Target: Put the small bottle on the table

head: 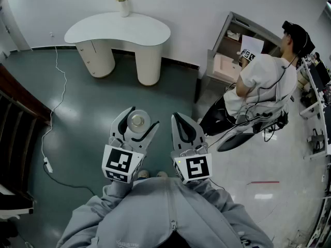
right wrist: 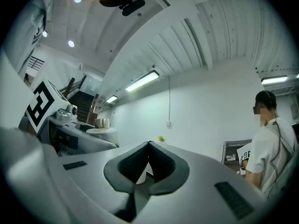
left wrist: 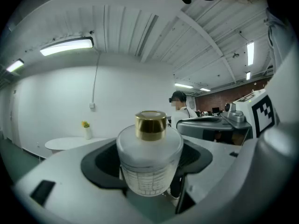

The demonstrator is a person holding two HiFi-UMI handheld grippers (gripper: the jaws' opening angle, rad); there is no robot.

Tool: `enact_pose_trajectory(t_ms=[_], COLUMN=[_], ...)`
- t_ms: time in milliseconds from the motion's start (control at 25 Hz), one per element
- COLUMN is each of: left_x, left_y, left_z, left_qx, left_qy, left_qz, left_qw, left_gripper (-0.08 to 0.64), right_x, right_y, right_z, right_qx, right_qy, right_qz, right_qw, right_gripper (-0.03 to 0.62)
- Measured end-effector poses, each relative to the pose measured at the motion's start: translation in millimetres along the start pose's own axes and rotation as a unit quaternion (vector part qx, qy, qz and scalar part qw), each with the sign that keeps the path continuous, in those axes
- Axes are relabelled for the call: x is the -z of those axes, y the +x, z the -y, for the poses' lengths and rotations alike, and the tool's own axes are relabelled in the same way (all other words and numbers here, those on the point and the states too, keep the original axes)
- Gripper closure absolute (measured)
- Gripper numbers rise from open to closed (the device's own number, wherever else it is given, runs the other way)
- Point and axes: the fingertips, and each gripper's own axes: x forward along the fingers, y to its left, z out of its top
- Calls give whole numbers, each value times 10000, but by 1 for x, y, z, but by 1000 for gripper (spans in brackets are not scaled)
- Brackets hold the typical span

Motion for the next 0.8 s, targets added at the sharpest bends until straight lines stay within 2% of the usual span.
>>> enact_pose_trajectory(t_ms=[520, 800], left_x=[-6, -7], left_y=[24, 37], left_z=[21, 9], left_qx=[-117, -108], left_qy=[-61, -33], left_qz=[14, 32], left_qw=[9999, 9999], left_gripper=[222, 222], right_x=[5, 7], right_y=[-7, 6], right_z=[33, 38], right_qx=[-137, -145], right_qy=[116, 202], right_qz=[54, 144], right_qw=[9998, 9996], right_gripper=[566, 566])
